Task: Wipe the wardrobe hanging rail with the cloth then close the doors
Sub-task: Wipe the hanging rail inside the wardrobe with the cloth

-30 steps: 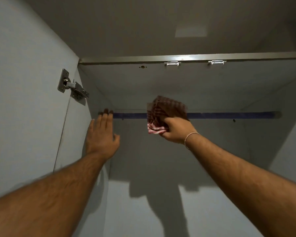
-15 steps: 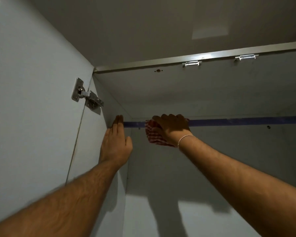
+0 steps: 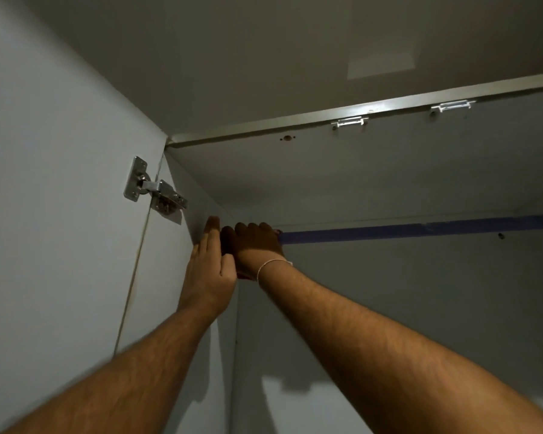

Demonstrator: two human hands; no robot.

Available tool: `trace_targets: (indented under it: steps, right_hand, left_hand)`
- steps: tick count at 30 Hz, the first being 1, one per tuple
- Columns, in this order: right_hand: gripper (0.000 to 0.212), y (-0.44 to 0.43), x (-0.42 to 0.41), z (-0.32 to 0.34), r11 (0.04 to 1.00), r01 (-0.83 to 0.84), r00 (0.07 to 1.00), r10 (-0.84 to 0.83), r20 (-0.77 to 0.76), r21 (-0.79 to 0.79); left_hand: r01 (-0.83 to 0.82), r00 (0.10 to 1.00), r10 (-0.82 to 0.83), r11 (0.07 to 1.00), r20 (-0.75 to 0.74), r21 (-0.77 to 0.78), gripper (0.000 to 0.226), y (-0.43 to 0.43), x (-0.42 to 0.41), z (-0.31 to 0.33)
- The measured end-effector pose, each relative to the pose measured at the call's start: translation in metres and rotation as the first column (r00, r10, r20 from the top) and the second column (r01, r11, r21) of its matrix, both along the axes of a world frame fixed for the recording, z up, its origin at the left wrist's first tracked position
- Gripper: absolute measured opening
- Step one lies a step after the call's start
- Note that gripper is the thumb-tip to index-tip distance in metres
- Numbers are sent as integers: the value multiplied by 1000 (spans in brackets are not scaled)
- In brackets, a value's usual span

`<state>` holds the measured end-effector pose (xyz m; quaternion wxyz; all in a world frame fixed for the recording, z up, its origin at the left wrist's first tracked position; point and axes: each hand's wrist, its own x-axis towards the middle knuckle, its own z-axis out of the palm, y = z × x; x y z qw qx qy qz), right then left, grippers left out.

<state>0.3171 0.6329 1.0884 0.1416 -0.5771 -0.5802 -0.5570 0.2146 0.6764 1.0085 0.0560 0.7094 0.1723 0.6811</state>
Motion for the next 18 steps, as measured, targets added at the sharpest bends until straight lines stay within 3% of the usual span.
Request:
trace_targets:
  steps: [2,4,7,11,18]
  right_hand:
    - [49,-10,11,-3,999,11,999,-13,49,32]
    - [51,-24,27,-6,998,35,998,-38,53,54]
    - [57,-62,55,-1,997,46,998,-43,-47,63]
    - [49,-114,103,4,991,123,991,-120,-61,53]
    - [52,-216,198,-2,964,200,979,-202,-5,173]
  left_hand:
    - [-74,997,74,997,10,9,72,-1,3,0]
    - [-254,966,257,962,-26,96,65,2,8,0]
    - [-448,858,494,854,-140,263,80,8,18,2]
    - [-387,872,456,865,-179,319,85,-3,42,11]
    - [-343,925,376,892,-61,296,79,-41,100,14]
